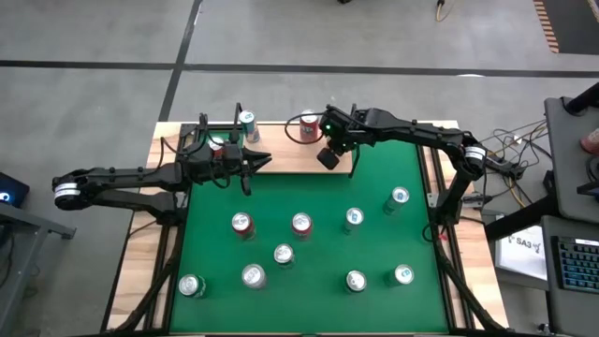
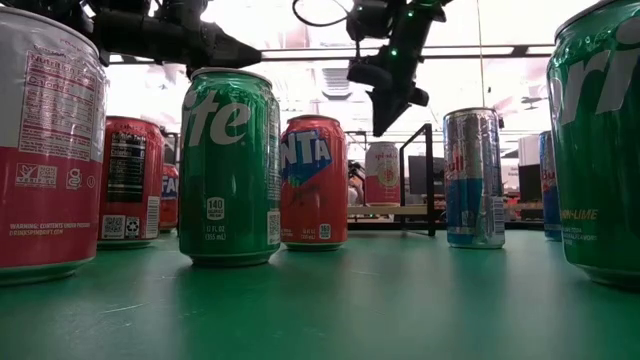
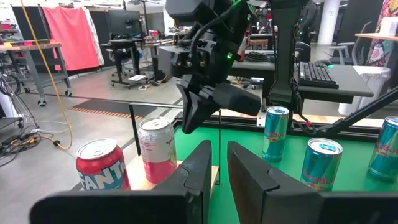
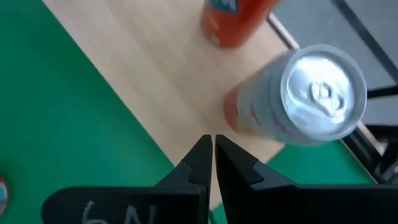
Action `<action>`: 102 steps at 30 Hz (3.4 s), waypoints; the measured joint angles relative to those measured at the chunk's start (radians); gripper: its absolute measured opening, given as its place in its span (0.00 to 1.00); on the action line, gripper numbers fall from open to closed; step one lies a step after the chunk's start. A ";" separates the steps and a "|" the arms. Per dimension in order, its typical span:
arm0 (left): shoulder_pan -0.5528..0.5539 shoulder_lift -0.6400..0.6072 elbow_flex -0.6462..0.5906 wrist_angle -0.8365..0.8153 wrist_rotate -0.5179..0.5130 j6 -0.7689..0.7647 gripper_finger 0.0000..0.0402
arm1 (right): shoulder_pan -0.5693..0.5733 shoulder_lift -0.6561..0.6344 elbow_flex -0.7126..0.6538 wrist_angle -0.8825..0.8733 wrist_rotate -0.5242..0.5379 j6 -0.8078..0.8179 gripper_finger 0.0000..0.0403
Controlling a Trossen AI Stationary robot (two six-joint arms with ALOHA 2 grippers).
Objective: Pick and place cans onto a shelf
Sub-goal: Put the right pink white soda can on the shelf
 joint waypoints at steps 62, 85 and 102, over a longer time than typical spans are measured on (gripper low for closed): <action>0.000 0.000 0.000 -0.003 0.000 0.000 0.09 | -0.101 0.002 -0.001 0.001 0.027 -0.024 0.03; 0.000 0.000 0.000 -0.002 -0.004 0.019 0.09 | -0.077 0.067 -0.002 0.231 0.010 -0.025 0.03; 0.000 0.000 0.000 -0.002 -0.004 0.019 0.09 | -0.085 0.069 -0.002 0.177 0.059 -0.011 0.03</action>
